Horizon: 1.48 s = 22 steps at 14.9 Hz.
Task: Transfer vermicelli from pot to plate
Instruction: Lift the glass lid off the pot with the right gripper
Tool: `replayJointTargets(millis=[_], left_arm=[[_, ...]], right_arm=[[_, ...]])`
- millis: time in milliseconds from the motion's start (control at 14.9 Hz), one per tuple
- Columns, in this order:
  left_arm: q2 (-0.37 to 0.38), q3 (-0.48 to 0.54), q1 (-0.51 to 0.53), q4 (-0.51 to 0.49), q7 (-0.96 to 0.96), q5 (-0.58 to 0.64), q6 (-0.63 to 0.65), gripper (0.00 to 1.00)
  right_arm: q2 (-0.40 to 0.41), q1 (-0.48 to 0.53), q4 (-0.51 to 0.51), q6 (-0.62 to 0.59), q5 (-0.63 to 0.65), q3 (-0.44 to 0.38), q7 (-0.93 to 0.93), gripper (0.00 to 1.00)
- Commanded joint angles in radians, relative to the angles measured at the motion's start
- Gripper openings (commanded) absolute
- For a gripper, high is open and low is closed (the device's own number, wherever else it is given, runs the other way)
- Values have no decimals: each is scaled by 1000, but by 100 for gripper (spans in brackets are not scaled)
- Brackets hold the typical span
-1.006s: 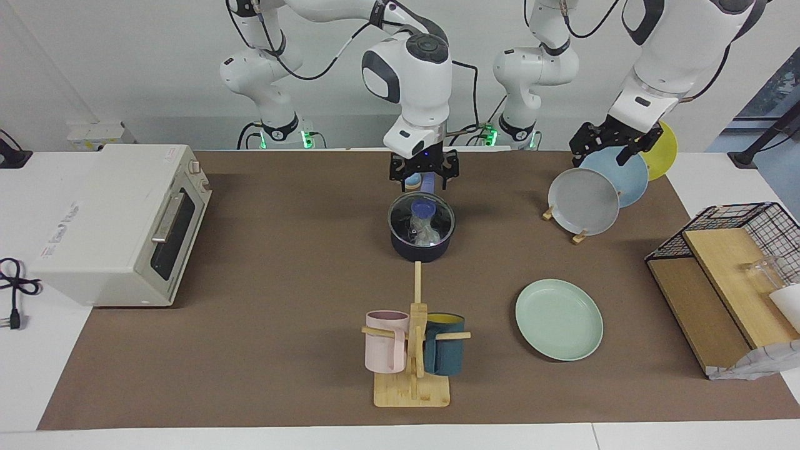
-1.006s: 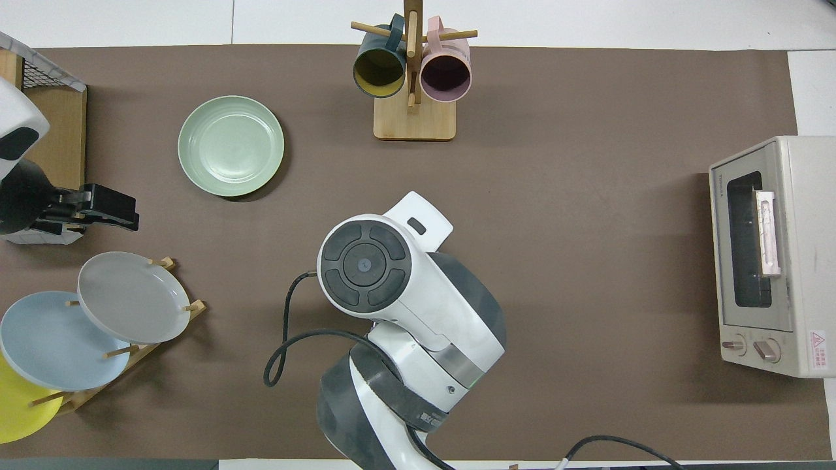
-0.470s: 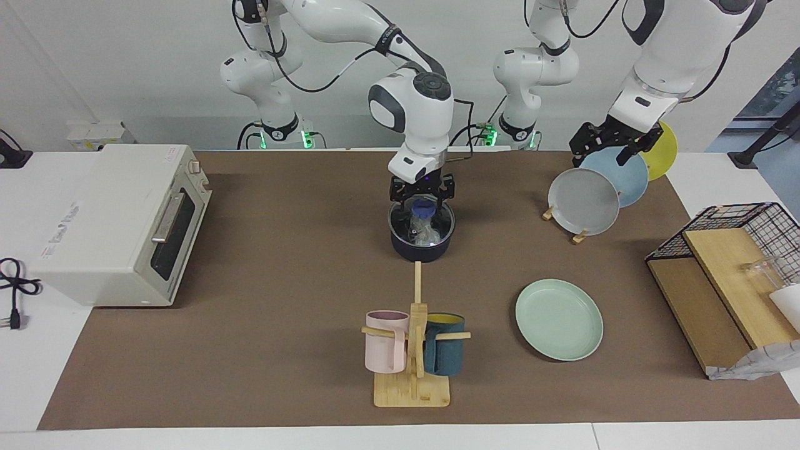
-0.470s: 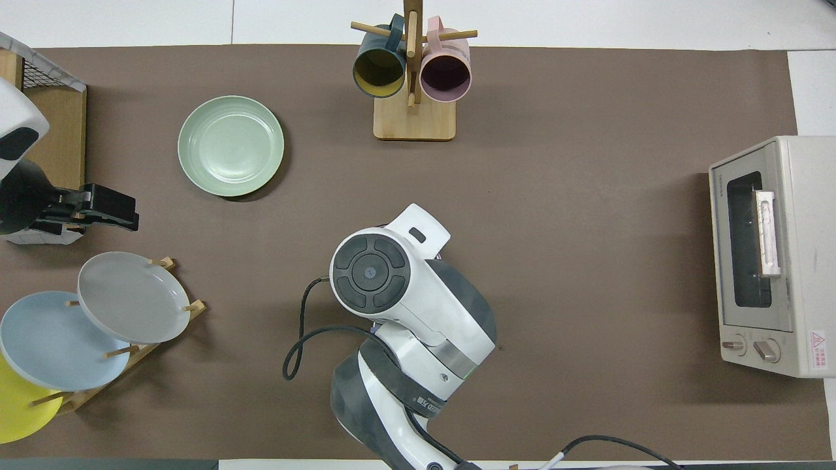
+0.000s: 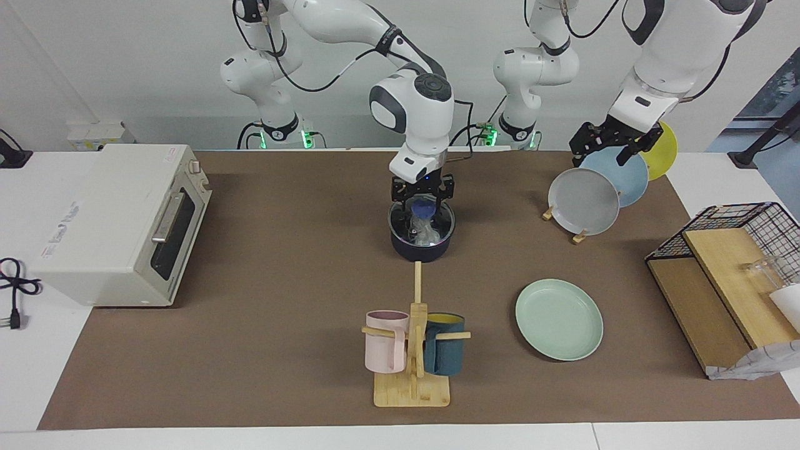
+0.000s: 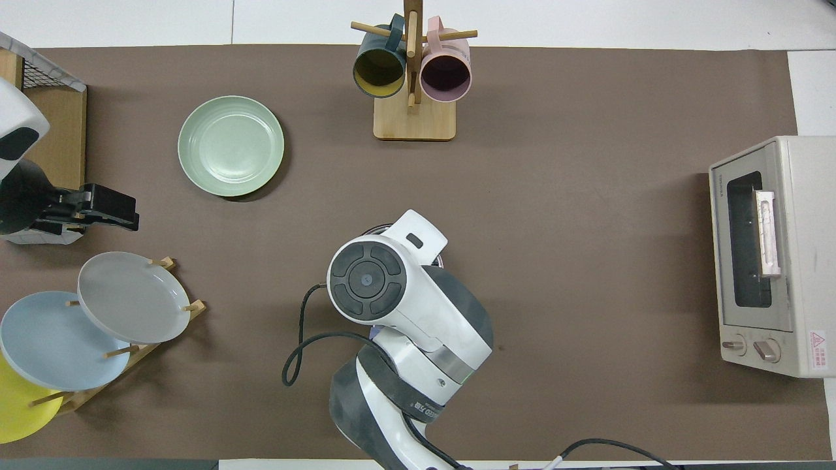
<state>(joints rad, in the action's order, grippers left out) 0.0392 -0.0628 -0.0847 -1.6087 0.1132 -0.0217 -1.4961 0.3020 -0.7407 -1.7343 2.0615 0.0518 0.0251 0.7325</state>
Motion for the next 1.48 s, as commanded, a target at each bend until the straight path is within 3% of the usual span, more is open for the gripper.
replayJointTargets(millis=[0,335,537,671,1073,1409], left_arm=[[10,-6,8,-2,11,20,2,100],[10,-6,8,-2,13,20,0,100],[10,-6,8,-2,10,20,-1,100],[10,-6,8,-2,10,20,-1,100],[10,-6,6,-2,11,20,-6,100],[31,-20,-39,-59,51,14,-62,100]], right_arm=[[-24,-3,-30,25,20,-5,7,78],[-24,0,-27,22,25,-5,5,57],[-20,0,-13,11,26,-5,5,55],[-20,0,1,6,28,-5,5,48],[-23,30,117,-110,28,-7,-40,48],[-44,216,116,-141,17,-7,-301,48]])
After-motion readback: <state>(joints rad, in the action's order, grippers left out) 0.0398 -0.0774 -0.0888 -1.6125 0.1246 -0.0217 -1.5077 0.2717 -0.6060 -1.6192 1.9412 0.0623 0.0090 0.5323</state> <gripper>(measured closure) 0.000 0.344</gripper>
